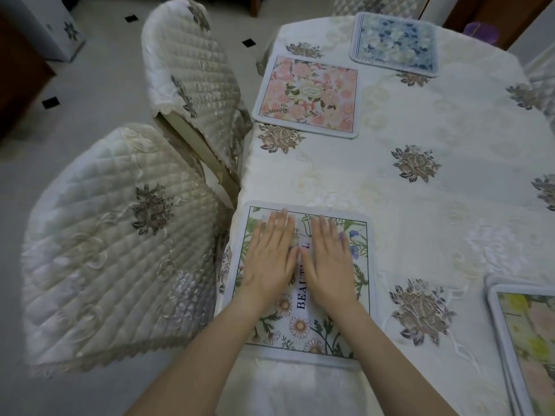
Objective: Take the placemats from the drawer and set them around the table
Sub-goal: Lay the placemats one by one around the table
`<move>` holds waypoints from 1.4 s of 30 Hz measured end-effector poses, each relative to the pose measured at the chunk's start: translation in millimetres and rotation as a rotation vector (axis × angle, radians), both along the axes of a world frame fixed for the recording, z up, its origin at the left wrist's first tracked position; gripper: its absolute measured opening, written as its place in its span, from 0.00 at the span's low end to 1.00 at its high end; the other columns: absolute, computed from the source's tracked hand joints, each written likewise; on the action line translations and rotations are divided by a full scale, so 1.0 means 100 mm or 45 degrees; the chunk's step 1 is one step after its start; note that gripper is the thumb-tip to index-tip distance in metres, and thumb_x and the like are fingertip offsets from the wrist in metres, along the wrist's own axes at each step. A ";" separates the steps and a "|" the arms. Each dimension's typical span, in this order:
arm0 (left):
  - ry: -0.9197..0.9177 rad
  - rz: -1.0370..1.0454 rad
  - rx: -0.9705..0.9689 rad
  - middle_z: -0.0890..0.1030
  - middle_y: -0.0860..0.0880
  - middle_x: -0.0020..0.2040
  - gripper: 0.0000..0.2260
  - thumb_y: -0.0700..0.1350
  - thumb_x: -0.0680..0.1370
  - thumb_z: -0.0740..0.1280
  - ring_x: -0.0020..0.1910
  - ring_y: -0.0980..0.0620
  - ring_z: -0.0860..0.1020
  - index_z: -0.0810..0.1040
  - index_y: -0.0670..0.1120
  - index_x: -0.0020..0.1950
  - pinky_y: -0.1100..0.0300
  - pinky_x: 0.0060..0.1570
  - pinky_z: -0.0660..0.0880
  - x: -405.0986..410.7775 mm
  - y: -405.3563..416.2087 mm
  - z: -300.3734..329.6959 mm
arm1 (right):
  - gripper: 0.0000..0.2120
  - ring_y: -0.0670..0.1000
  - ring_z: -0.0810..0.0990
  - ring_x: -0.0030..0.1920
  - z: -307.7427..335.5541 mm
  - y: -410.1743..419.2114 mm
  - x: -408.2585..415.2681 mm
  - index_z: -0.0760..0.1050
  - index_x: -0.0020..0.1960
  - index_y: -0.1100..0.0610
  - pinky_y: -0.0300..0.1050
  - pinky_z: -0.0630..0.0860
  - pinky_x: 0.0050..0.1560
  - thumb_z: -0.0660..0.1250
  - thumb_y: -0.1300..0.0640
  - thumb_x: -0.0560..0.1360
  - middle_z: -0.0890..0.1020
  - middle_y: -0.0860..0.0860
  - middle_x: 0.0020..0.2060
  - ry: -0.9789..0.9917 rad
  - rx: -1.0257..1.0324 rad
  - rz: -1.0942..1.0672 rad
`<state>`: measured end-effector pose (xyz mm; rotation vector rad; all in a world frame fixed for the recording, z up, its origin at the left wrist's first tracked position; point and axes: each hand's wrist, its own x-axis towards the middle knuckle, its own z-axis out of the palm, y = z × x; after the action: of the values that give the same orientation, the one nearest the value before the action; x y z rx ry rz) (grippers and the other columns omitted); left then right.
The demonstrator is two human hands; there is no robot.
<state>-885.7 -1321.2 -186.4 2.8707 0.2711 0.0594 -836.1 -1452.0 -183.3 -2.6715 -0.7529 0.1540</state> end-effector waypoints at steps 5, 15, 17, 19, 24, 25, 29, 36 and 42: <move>0.113 -0.040 0.024 0.46 0.46 0.79 0.28 0.52 0.79 0.34 0.78 0.47 0.44 0.46 0.43 0.77 0.50 0.74 0.40 0.26 0.14 -0.31 | 0.31 0.48 0.42 0.77 -0.31 0.28 0.20 0.46 0.79 0.54 0.49 0.39 0.76 0.36 0.42 0.79 0.50 0.50 0.78 0.045 -0.077 0.000; 0.064 0.040 -0.032 0.47 0.47 0.79 0.28 0.55 0.82 0.42 0.78 0.52 0.44 0.47 0.42 0.78 0.55 0.75 0.42 -0.07 0.61 -0.38 | 0.31 0.46 0.40 0.77 -0.36 -0.43 0.40 0.42 0.79 0.55 0.43 0.37 0.76 0.39 0.41 0.80 0.45 0.50 0.78 0.036 -0.136 -0.114; 0.085 0.035 0.021 0.48 0.46 0.79 0.28 0.55 0.82 0.42 0.78 0.52 0.45 0.48 0.42 0.78 0.54 0.75 0.42 -0.10 0.65 -0.39 | 0.31 0.47 0.40 0.77 -0.37 -0.54 0.43 0.41 0.79 0.56 0.43 0.37 0.76 0.39 0.41 0.80 0.44 0.50 0.78 0.029 -0.190 -0.105; 0.093 0.039 0.071 0.51 0.44 0.79 0.28 0.55 0.82 0.42 0.78 0.50 0.48 0.50 0.40 0.78 0.53 0.75 0.42 -0.06 0.66 -0.36 | 0.32 0.48 0.40 0.77 -0.36 -0.53 0.47 0.41 0.79 0.57 0.43 0.37 0.76 0.38 0.41 0.80 0.45 0.51 0.78 0.017 -0.208 -0.094; 0.078 -0.045 0.109 0.50 0.44 0.78 0.28 0.54 0.82 0.43 0.78 0.47 0.48 0.49 0.40 0.78 0.50 0.74 0.41 -0.28 0.29 -0.14 | 0.32 0.49 0.41 0.77 -0.18 -0.44 0.19 0.43 0.79 0.57 0.47 0.39 0.76 0.37 0.40 0.80 0.46 0.53 0.78 0.034 -0.130 -0.112; 0.057 -0.097 0.107 0.51 0.43 0.78 0.27 0.53 0.82 0.44 0.78 0.47 0.49 0.51 0.40 0.78 0.49 0.74 0.43 -0.39 0.11 -0.12 | 0.32 0.49 0.40 0.78 -0.15 -0.39 0.01 0.42 0.79 0.57 0.48 0.40 0.77 0.36 0.40 0.81 0.46 0.53 0.78 0.034 -0.096 -0.078; 0.081 -0.129 0.024 0.56 0.43 0.78 0.25 0.49 0.82 0.44 0.77 0.47 0.53 0.56 0.39 0.77 0.48 0.73 0.49 -0.78 -0.48 -0.21 | 0.31 0.51 0.47 0.78 -0.23 -0.23 -0.70 0.48 0.78 0.58 0.50 0.44 0.76 0.35 0.44 0.81 0.49 0.52 0.78 0.080 -0.105 0.075; 0.160 -0.105 0.028 0.53 0.44 0.79 0.26 0.51 0.82 0.47 0.78 0.49 0.49 0.53 0.40 0.78 0.50 0.75 0.48 -0.97 -0.31 -0.32 | 0.29 0.48 0.45 0.78 -0.32 -0.51 -0.76 0.47 0.79 0.56 0.50 0.45 0.77 0.42 0.44 0.82 0.50 0.50 0.78 0.055 -0.147 0.122; 0.260 -0.015 0.059 0.47 0.46 0.79 0.27 0.55 0.83 0.43 0.78 0.52 0.45 0.47 0.43 0.79 0.53 0.75 0.45 -1.36 0.20 -0.24 | 0.29 0.45 0.41 0.77 -0.22 -1.07 -0.64 0.42 0.79 0.55 0.45 0.41 0.76 0.45 0.44 0.83 0.46 0.49 0.78 0.103 -0.182 0.055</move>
<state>-1021.6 -1300.9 -210.8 2.9259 0.2955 -0.2343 -900.3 -1559.1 -205.4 -2.7644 -0.8024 0.3372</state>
